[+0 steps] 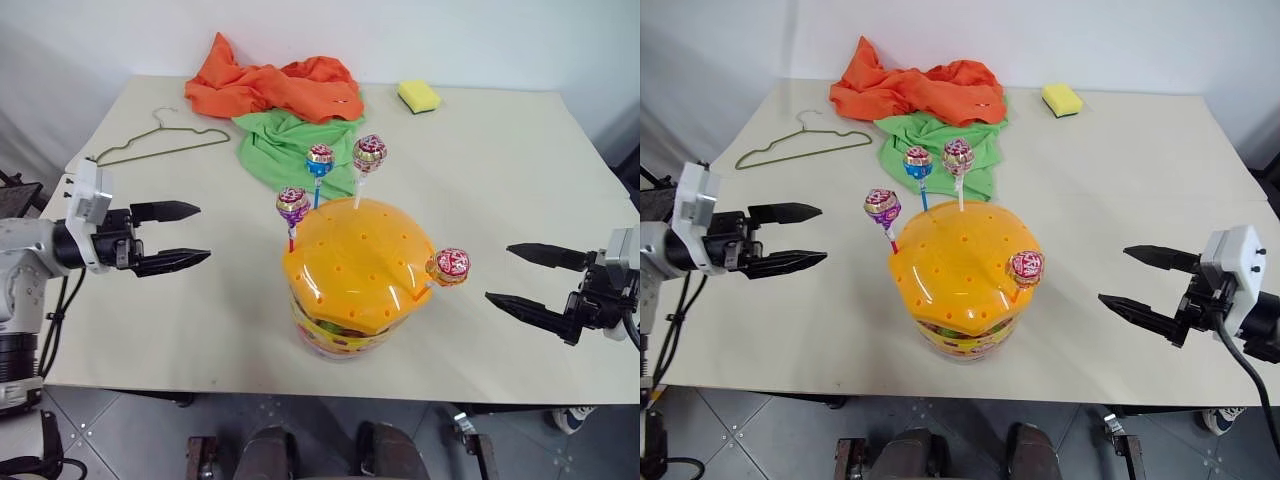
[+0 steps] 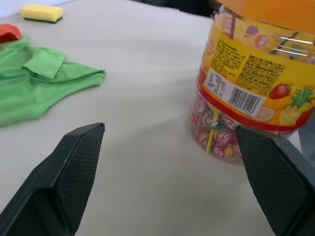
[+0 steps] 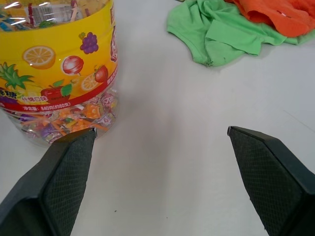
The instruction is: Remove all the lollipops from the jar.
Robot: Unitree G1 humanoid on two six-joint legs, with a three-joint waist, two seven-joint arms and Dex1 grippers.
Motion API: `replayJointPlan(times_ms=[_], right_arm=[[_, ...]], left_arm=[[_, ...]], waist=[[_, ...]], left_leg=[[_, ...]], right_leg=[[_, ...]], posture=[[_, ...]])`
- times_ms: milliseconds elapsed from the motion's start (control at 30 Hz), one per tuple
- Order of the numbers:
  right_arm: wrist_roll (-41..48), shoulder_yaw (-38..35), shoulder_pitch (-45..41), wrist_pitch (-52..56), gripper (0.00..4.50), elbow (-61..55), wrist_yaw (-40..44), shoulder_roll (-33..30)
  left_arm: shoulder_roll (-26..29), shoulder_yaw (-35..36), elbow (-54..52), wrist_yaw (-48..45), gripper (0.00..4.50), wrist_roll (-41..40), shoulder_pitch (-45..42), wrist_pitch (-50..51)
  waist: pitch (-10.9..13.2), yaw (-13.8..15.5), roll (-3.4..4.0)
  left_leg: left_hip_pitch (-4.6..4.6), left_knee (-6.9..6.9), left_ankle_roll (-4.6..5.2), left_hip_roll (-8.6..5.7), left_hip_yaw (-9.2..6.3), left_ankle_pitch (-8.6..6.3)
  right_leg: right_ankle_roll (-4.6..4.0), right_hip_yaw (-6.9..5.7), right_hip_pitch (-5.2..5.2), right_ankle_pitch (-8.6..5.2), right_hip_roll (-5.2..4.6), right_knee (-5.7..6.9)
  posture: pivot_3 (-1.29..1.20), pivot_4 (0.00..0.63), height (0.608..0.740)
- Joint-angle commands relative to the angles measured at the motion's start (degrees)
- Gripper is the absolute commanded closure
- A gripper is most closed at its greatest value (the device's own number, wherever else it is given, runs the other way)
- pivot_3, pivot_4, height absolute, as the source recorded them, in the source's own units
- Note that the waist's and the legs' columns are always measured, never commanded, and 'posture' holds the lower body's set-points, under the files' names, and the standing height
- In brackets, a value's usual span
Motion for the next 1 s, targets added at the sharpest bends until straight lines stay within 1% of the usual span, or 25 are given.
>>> replayJointPlan(times_ms=[33, 200, 400, 533, 667, 800, 900, 1000], right_arm=[[1.1, -2.9, 0.8, 0.5, 0.04, -0.5, 1.7, -1.6], [3.9, -4.9, 2.2, 1.1, 0.04, -3.8, 4.5, -1.7], [7.9, -8.3, 4.5, 2.9, 0.04, -8.9, 5.6, -1.6], [10.7, -10.1, 4.8, 4.4, 0.04, -12.0, 4.0, -1.4], [14.8, -12.2, 4.8, 6.2, 0.04, -15.6, 1.2, -0.9], [16.6, -12.7, 4.4, 6.8, 0.04, -17.9, -3.0, -0.2], [20.5, -14.8, 5.0, 7.5, 0.0, -20.6, -6.4, 0.9], [24.2, -15.6, 6.0, 8.2, 0.0, -22.8, -8.0, 1.2]], left_arm=[[1.8, 3.6, -7.3, -1.0, 0.0, -4.4, -0.7, 1.1], [0.7, 2.7, -16.1, -0.3, 0.0, -10.5, -1.7, 5.7], [-3.5, -2.3, -20.1, -1.2, 0.0, -15.9, -5.9, 9.4], [-7.3, -5.4, -18.4, -1.8, 0.0, -17.7, -10.0, 10.5], [-10.7, -9.2, -15.2, -4.0, 0.0, -16.0, -13.0, 9.8], [-14.2, -11.7, -11.6, -6.3, 0.0, -14.9, -16.0, 8.7], [-15.7, -11.9, -9.4, -8.5, 0.58, -15.4, -17.9, 8.2], [-16.2, -12.3, -7.7, -9.7, 1.45, -14.4, -19.0, 7.8]], waist=[[0.0, 0.1, 0.0], [0.0, 0.1, 0.0], [0.0, 0.3, 0.0], [0.0, 0.2, -0.04], [0.0, 0.2, -0.04], [0.0, 0.3, -0.07], [0.1, 0.2, -0.09], [0.1, 0.2, -0.09]], left_leg=[[0.0, 0.0, 0.0, 0.0, 0.0, 0.0], [0.0, 0.0, 0.0, 0.0, -0.07, 0.0], [0.02, 0.03, 0.0, -0.01, -0.13, 0.0], [0.02, 0.04, 0.0, -0.01, -0.13, 0.0], [0.03, 0.04, 0.0, -0.02, -0.14, 0.0], [0.01, 0.07, 0.0, -0.04, -0.11, 0.0], [0.0, 0.07, 0.0, -0.03, -0.12, 0.0], [0.0, 0.06, 0.0, -0.03, -0.13, 0.0]], right_leg=[[0.0, 0.0, 0.0, 0.0, 0.0, 0.0], [0.0, 0.02, 0.02, 0.0, -0.01, 0.0], [0.0, 0.05, 0.03, 0.0, -0.01, 0.02], [0.0, 0.05, 0.03, 0.0, 0.0, 0.02], [0.0, 0.05, 0.04, 0.0, 0.0, 0.02], [0.0, 0.02, 0.04, 0.0, 0.0, 0.02], [0.0, 0.02, 0.04, 0.0, 0.0, 0.02], [0.0, 0.02, 0.03, 0.0, 0.0, 0.02]], posture=[[0.0, 0.15, 0.74], [0.0, 0.15, 0.74], [0.0, 0.15, 0.74], [0.0, 0.15, 0.74], [0.0, 0.15, 0.74], [0.0, 0.15, 0.74], [0.0, 0.15, 0.74], [0.0, 0.15, 0.74]])
